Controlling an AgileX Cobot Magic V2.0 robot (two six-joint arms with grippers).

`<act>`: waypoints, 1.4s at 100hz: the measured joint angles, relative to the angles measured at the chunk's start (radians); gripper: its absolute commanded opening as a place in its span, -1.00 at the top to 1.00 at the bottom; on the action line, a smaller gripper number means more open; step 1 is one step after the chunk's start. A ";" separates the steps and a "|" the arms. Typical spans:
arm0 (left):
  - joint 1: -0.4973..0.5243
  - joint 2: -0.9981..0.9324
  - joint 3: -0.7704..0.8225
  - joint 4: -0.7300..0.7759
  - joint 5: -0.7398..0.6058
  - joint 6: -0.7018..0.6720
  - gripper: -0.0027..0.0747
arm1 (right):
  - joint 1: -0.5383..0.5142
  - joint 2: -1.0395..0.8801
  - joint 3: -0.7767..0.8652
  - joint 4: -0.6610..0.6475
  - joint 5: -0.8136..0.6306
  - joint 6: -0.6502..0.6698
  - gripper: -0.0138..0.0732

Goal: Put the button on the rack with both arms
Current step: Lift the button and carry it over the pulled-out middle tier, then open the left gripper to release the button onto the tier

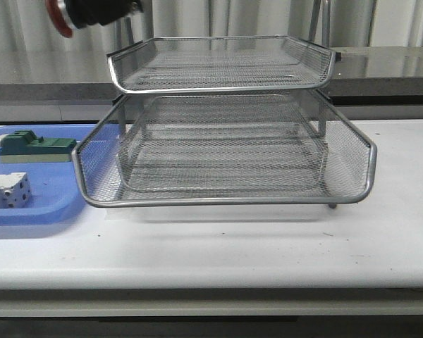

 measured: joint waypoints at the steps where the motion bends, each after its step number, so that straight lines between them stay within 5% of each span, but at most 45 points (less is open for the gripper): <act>1: -0.005 -0.001 0.000 -0.003 0.000 0.000 0.98 | 0.000 0.000 0.000 0.000 0.000 0.000 0.84; 34: -0.173 0.134 0.019 -0.010 -0.014 0.000 0.98 | 0.000 0.000 0.000 0.000 0.000 0.000 0.84; 78: -0.192 0.286 0.020 -0.010 -0.164 0.000 0.94 | 0.000 0.000 0.000 0.000 0.000 0.000 0.84; 90: -0.192 0.293 0.020 -0.010 -0.167 0.000 0.67 | 0.000 0.000 0.000 0.000 0.000 0.000 0.84; 117: -0.192 0.293 0.020 -0.014 -0.169 0.000 -0.41 | 0.000 0.000 0.000 0.000 0.000 0.000 0.84; 140: -0.192 0.293 0.020 -0.016 -0.171 0.000 -0.49 | 0.000 0.000 0.000 0.000 0.000 0.000 0.84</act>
